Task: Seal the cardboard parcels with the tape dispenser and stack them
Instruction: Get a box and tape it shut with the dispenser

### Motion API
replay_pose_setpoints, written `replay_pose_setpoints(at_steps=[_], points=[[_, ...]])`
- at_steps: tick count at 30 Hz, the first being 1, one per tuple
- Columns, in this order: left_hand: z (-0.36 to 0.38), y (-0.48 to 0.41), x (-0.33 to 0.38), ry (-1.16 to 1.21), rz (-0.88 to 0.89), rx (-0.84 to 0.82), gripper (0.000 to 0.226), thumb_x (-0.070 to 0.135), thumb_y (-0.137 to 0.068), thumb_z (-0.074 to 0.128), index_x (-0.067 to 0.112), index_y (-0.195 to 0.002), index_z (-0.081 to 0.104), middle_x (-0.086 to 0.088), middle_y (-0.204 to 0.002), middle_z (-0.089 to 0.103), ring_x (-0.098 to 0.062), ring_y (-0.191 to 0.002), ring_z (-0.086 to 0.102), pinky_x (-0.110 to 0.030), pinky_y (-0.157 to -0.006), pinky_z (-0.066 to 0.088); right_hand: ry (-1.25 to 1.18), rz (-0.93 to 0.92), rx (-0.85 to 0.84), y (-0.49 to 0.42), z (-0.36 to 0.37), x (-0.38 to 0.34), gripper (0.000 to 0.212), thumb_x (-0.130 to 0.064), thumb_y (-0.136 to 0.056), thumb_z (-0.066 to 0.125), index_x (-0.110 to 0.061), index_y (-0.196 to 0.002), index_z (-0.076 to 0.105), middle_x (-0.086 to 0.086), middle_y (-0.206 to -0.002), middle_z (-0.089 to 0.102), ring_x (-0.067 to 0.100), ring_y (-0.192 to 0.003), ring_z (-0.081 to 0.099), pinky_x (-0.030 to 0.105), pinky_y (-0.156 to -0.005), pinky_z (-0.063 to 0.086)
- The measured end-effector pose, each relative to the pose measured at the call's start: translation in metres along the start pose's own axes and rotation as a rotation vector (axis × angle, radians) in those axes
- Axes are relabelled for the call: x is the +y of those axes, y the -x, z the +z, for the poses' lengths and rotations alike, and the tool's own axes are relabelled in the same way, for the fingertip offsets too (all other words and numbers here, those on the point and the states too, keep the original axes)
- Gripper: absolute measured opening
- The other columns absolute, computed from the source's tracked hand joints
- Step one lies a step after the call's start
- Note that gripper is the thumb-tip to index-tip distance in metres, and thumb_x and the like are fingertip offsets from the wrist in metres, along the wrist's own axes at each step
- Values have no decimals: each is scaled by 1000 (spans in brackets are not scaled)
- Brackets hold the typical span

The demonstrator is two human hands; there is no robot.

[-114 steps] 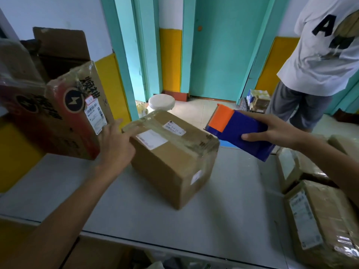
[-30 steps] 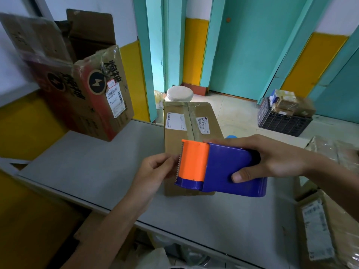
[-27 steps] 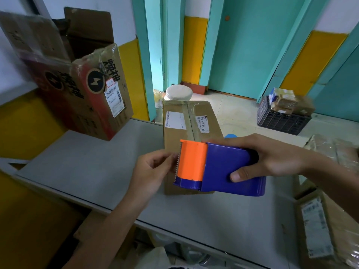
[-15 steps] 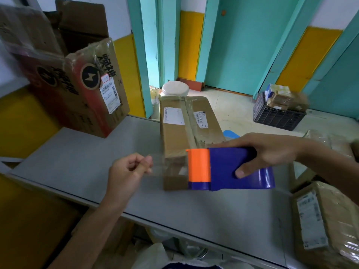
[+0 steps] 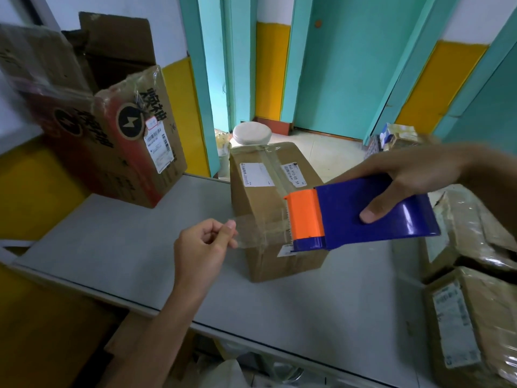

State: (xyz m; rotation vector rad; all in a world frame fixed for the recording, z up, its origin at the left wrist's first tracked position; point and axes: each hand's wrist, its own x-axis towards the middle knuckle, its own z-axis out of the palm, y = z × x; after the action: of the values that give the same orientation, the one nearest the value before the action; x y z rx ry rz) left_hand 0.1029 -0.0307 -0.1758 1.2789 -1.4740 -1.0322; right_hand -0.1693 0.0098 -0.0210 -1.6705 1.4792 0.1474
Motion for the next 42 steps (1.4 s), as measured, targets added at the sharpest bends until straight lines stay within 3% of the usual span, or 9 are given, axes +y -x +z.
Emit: replay_pose_setpoints(at_steps=[5, 15, 21, 25, 27, 30, 34, 37, 42], points=[[19, 13, 2, -30, -40, -30, 31, 19, -87, 62, 16, -56, 60, 12, -60, 67, 0, -61, 61, -26, -66, 49, 79, 154, -83, -9, -18, -7, 63, -39, -61, 68, -28, -122, 55, -12, -95, 71, 10, -85, 68, 17, -63, 52], [38, 4, -24, -185, -59, -36, 32, 20, -88, 60, 13, -57, 61, 11, -53, 62, 4, -53, 55, -7, -51, 35, 93, 244, -126, -54, -14, 13, 59, -40, -62, 69, -25, -118, 58, -7, -101, 71, 15, -90, 69, 31, -82, 55], [25, -16, -55, -755, -259, -320, 41, 46, -91, 47, 15, -71, 67, -10, -79, 68, -29, -85, 65, -35, -74, 50, 104, 259, -134, -58, -14, 11, 51, -33, -67, 78, -27, -113, 58, -7, -100, 70, 15, -89, 68, 22, -71, 55], [20, -24, -27, -551, 176, -122, 49, 50, -86, 44, 17, -117, 61, -2, -131, 55, -19, -124, 47, -38, -103, 35, 102, 261, -98, -58, -11, 11, 39, -26, -82, 66, -24, -120, 57, -3, -107, 68, 19, -95, 67, 26, -78, 55], [33, -24, 1, -535, 438, -290, 74, 65, -76, 40, 21, -136, 44, 7, -147, 35, -11, -137, 26, -38, -111, 16, 100, 262, -107, -59, -11, 8, 42, -27, -81, 66, -22, -121, 56, -3, -107, 68, 20, -96, 67, 28, -79, 55], [57, -29, 10, -688, 500, -615, 97, 78, -67, 38, 29, -148, 17, 11, -156, 9, -3, -142, -1, -42, -116, -5, 126, 253, -115, -59, -11, 4, 43, -29, -81, 67, -24, -122, 55, -6, -106, 67, 17, -94, 66, 29, -81, 55], [51, -55, -9, -755, 497, -794, 113, 95, -56, 19, 31, -148, 10, 14, -156, 7, 7, -134, -8, -53, -116, -1, 143, 219, -112, -55, -5, 2, 44, -31, -83, 65, -23, -124, 52, -9, -102, 66, 14, -91, 65, 26, -79, 55], [44, -63, -17, -568, 472, -805, 111, 94, -58, -1, 30, -146, 23, 13, -154, 18, 4, -139, 1, -48, -117, 2, 147, 190, -115, -54, -2, -3, 42, -31, -85, 65, -22, -124, 53, -11, -99, 65, 11, -87, 65, 22, -74, 54], [35, -82, -20, -324, 424, -654, 79, 79, -79, 13, 30, -122, 58, 11, -129, 53, 4, -124, 38, -26, -105, 32, 186, 118, -131, -68, 2, -22, 41, -33, -87, 62, -23, -124, 50, -9, -101, 63, 12, -89, 64, 27, -80, 55]])
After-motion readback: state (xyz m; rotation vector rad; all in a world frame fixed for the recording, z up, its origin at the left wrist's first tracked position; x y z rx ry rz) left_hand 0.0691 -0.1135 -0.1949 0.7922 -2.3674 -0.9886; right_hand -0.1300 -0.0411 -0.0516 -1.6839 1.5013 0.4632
